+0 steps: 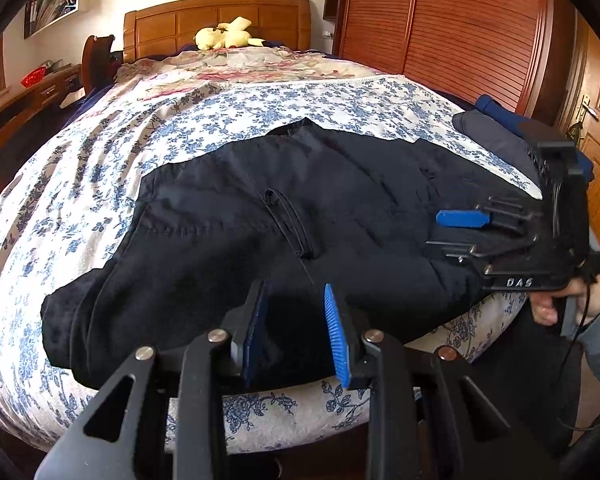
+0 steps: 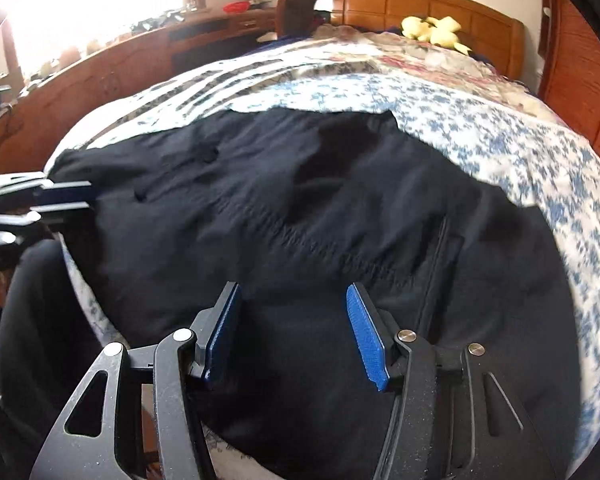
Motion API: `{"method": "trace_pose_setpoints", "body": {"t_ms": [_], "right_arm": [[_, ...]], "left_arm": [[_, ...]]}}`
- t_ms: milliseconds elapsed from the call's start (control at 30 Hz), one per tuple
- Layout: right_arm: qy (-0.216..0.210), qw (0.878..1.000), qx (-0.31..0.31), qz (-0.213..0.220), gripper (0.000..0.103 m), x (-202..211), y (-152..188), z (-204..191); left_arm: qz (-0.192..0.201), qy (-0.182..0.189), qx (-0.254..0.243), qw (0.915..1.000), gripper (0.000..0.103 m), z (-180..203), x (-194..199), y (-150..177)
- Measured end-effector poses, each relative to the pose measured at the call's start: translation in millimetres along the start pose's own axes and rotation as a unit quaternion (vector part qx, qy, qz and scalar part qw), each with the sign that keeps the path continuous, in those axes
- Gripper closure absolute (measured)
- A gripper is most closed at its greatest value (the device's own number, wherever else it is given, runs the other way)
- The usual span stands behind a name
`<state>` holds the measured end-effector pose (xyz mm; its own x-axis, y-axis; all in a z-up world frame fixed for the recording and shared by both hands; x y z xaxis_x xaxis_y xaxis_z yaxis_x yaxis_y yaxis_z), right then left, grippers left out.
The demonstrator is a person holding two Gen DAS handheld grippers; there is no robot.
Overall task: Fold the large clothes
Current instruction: 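Grasp the edge of the folded black coat with the left tool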
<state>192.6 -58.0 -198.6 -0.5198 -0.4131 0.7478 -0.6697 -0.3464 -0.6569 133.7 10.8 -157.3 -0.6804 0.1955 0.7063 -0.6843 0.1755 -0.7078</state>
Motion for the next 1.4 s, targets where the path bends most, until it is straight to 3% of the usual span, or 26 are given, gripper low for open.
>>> {"method": "trace_pose_setpoints", "body": {"t_ms": [333, 500, 700, 1133, 1267, 1400], "right_arm": [[-0.005, 1.0, 0.0, 0.006, 0.047, -4, 6, 1], [-0.008, 1.0, -0.002, 0.009, 0.047, -3, 8, 3], [-0.011, 1.0, -0.005, 0.015, 0.047, -3, 9, 4], [-0.011, 1.0, -0.005, 0.015, 0.047, -3, 10, 4], [-0.011, 1.0, -0.006, 0.015, 0.047, -3, 10, 4], [-0.012, 1.0, -0.006, 0.014, 0.047, -3, 10, 4]], "left_arm": [[0.005, -0.028, 0.006, 0.9996, 0.075, -14, 16, 4], [0.022, -0.056, 0.037, 0.9975, 0.074, -44, 47, 15], [0.014, -0.095, 0.076, 0.9925, 0.068, -84, 60, 38], [-0.001, -0.083, 0.138, 0.9869, 0.059, -103, 33, 58], [0.004, -0.075, 0.174, 0.9819, 0.049, -109, 27, 66], [0.006, -0.055, 0.207, 0.9768, 0.049, -113, 21, 72]]}}
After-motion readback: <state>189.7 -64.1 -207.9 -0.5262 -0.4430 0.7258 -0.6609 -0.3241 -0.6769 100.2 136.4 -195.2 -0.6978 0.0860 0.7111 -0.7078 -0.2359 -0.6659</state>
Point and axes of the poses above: each gripper's, at about its wrist camera, not at the fingertips, and x roughly against the way its jaws point, z to its right, y to its underside, the point moved 4 cm from there along -x, roughly the way its jaws point, and after that the axes turned 7 degrees about -x, right-handed, at the moved point
